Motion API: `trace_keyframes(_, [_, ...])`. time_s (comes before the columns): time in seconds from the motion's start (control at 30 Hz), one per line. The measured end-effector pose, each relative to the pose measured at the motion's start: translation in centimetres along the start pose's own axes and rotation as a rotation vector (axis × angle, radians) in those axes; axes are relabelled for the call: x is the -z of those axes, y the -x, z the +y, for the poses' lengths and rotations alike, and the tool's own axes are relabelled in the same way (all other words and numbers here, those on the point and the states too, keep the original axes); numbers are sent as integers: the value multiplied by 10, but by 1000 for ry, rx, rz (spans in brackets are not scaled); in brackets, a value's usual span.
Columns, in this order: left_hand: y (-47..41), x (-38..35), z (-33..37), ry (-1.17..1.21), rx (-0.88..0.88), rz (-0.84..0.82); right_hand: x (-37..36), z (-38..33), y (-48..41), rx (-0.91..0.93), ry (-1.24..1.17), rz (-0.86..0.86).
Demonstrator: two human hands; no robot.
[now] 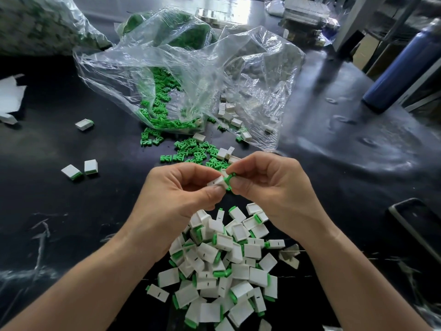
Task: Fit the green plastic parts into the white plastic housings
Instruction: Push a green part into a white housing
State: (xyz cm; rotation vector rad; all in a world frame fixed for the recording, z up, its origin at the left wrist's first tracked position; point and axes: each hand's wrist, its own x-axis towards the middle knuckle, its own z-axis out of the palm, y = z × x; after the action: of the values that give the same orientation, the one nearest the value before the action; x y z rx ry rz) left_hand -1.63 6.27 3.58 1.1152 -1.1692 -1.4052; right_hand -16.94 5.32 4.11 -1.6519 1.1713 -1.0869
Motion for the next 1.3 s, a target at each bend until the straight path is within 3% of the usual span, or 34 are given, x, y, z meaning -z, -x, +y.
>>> trace_keyframes(0.3, [2,1,-5,-190,-129,28,1,1,3,17,98,-36])
trace_keyframes(0.5, [3,4,-7,-403,-246,21,0,3,6,194,307,-11])
trace_keyframes(0.7, [2,2,-4,-175,-198,10,-1,1,4,261,254,76])
trace_keyframes(0.93, [3,5,-3,-208,-295,12,-3,1,4,405,299,65])
trace_keyframes(1.0, [3,4,-3,-207,-325,6,-3,0,5,315,176,50])
trace_keyframes(1.1, [2,3,-1,-166,-385,11,0,-4,3,-8,-157,-2])
trace_keyframes(1.17, [3,4,-1,-179,-437,-18,3,-3,2,-189,-190,-129])
trace_keyframes(1.3, [2,6,-4,-232,-469,-81,-4,-4,4,-279,-317,-337])
